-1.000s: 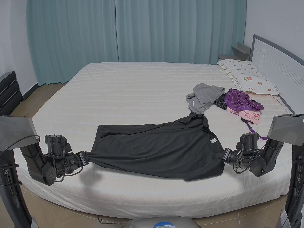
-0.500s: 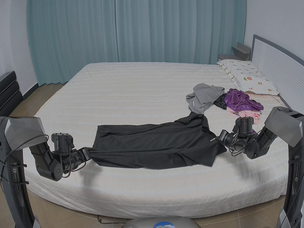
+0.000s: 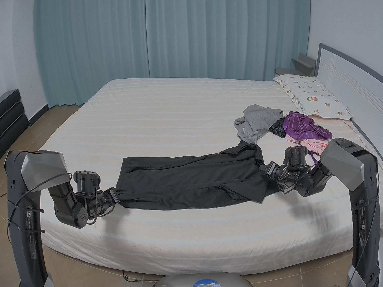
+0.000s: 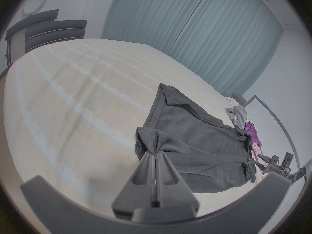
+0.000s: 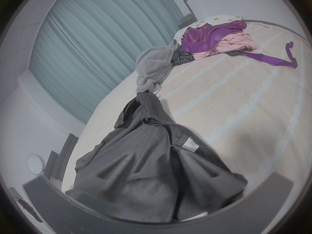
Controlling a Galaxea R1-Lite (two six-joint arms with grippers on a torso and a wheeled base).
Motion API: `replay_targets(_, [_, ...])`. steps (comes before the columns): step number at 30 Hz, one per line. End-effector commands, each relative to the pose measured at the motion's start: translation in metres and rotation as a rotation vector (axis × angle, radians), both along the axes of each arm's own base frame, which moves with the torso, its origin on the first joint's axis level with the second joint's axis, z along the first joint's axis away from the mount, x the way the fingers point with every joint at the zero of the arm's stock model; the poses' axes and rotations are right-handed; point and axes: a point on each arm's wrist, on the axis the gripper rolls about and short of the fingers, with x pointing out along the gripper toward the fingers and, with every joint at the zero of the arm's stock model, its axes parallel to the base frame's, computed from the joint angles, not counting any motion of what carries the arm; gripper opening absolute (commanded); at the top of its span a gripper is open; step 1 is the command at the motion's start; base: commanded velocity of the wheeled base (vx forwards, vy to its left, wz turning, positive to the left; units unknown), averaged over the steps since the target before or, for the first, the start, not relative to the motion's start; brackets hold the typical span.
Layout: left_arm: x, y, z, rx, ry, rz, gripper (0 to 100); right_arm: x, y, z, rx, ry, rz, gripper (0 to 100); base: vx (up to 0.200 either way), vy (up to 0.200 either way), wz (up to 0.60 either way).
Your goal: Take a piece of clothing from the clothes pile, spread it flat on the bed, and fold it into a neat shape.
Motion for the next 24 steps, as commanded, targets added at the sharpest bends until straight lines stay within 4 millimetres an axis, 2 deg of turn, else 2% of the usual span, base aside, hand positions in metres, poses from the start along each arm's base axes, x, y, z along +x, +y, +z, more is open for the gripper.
replay_targets(1, [0.001, -0.002, -0.006, -0.010, 0.012, 0.002, 0, -0.004, -0.003, 0.008, 0.012, -0.019, 0.002, 100, 0.000, 0.000, 0.00])
replay_targets(5, [0.001, -0.002, -0.006, -0.015, 0.012, 0.004, 0, -0.016, -0.002, 0.020, 0.027, -0.023, 0.032, 100, 0.000, 0.000, 0.00])
replay_targets(13, [0.002, -0.002, -0.005, -0.048, 0.011, 0.025, 0, -0.049, 0.007, 0.013, 0.063, 0.060, 0.150, 100, 0.000, 0.000, 0.00])
replay_targets(18, [0.001, -0.002, -0.005, -0.049, 0.013, 0.026, 0, -0.052, 0.014, 0.006, 0.070, 0.084, 0.196, 100, 0.000, 0.000, 0.00])
replay_targets(24, [0.000, -0.003, -0.005, -0.049, 0.016, 0.025, 0, -0.048, 0.022, -0.001, 0.061, 0.086, 0.224, 100, 0.000, 0.000, 0.00])
